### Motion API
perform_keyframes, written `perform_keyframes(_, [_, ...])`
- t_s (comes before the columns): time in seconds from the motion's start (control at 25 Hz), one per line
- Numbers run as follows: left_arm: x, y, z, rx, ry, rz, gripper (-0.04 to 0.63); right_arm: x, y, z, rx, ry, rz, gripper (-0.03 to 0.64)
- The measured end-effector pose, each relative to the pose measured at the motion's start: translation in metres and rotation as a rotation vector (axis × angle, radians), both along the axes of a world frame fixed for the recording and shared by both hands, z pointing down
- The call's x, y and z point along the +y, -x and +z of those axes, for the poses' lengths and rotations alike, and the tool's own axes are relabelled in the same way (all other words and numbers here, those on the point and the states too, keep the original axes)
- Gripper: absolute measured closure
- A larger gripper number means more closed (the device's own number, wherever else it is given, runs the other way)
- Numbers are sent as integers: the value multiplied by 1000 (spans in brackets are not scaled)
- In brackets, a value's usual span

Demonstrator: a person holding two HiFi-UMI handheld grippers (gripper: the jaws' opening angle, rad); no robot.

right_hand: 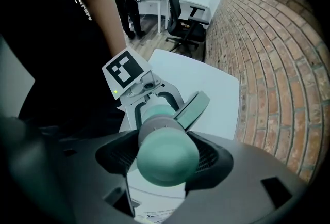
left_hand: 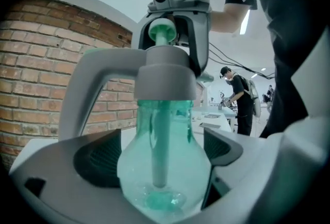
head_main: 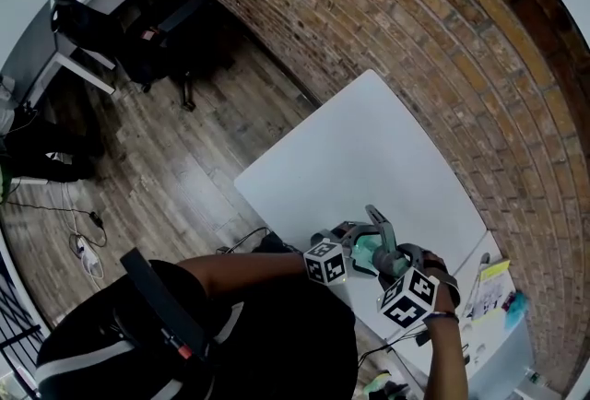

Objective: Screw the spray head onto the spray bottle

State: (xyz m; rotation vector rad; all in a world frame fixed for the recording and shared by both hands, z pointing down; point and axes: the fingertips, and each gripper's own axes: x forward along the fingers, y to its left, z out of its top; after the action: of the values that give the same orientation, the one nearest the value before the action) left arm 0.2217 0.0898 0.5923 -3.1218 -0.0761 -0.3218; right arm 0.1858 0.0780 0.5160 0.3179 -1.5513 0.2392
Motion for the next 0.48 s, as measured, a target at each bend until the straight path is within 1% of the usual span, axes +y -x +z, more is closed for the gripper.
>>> perform_keyframes(0.04, [-1,-2,0,-5,-5,-3,97,0,-1,0,4,-1,7,327])
perform_keyframes(0.28, [-1,-2,0,3,-26,11,112,-2,-2,-1,-17,-19,55,327])
perform_keyframes(0.48, [1,-1,0,3,-26,17,114,-5,1,1,-64,-43,231,326])
